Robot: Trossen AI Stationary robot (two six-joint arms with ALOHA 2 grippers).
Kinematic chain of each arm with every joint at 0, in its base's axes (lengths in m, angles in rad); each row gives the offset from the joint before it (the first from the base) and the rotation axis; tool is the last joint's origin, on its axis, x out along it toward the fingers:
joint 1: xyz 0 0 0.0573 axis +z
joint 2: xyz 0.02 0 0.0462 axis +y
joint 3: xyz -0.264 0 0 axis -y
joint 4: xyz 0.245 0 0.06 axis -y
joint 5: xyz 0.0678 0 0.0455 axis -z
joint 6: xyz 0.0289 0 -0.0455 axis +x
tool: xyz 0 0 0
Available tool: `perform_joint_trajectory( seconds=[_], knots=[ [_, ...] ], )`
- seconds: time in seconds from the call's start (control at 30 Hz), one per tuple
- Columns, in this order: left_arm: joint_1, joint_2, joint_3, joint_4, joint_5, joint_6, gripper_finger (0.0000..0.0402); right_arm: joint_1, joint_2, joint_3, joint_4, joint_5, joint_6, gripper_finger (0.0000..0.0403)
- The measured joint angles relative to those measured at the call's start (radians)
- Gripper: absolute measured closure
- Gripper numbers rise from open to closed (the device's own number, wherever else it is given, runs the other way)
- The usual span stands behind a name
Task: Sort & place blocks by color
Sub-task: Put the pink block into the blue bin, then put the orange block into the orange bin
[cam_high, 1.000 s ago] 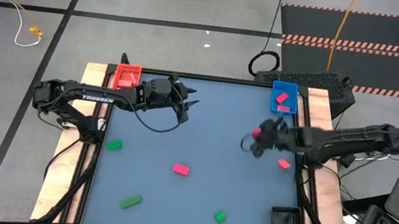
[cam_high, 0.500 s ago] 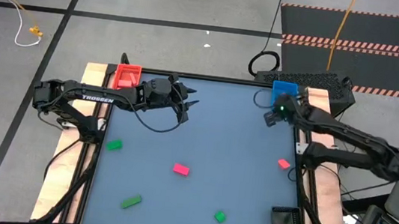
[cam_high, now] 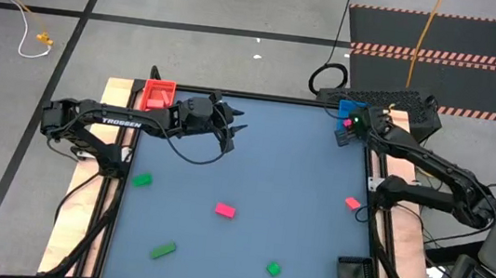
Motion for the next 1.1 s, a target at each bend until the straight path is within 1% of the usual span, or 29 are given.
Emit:
perform_joint_trajectory(
  seconds=[0.23,0.33,0.47,0.53,0.63,0.77,0.83,0.9,1.03,1.1],
  knots=[
    [0.000,0.000,0.000,-0.003,0.000,0.000,0.0215,0.001,0.000,0.000,0.050,-0.050,-0.048,0.0242],
    [0.000,0.000,0.000,-0.010,0.000,-0.001,0.0215,-0.001,0.000,0.000,0.050,-0.047,-0.045,0.0221],
    [0.000,0.000,0.000,-0.017,0.000,-0.002,0.0215,-0.017,0.000,0.000,0.050,-0.056,-0.019,0.0184],
    [0.000,0.000,0.000,-0.018,0.000,-0.003,0.0215,-0.018,0.000,0.000,0.050,-0.106,-0.015,0.0169],
    [0.000,0.000,0.000,-0.018,0.000,-0.003,0.0215,-0.017,0.000,0.000,0.062,-0.229,-0.015,0.0158],
    [0.000,0.000,0.000,-0.018,0.000,-0.003,0.0215,-0.016,0.000,0.000,0.056,-0.416,-0.083,0.0158],
    [0.000,0.000,0.000,-0.019,0.000,-0.003,0.0215,-0.008,0.000,0.000,0.040,-0.490,-0.103,0.0162],
    [0.000,0.000,0.000,-0.022,0.000,-0.003,0.0215,0.005,-0.002,0.001,0.000,-0.523,-0.059,0.0167],
    [0.000,0.000,0.000,-0.023,0.000,-0.003,0.0215,0.044,0.000,0.001,-0.167,-0.575,-0.008,0.0178],
    [0.000,0.000,0.000,-0.023,0.000,-0.003,0.0215,0.075,0.001,0.001,-0.222,-0.603,0.036,0.0182]
  ],
)
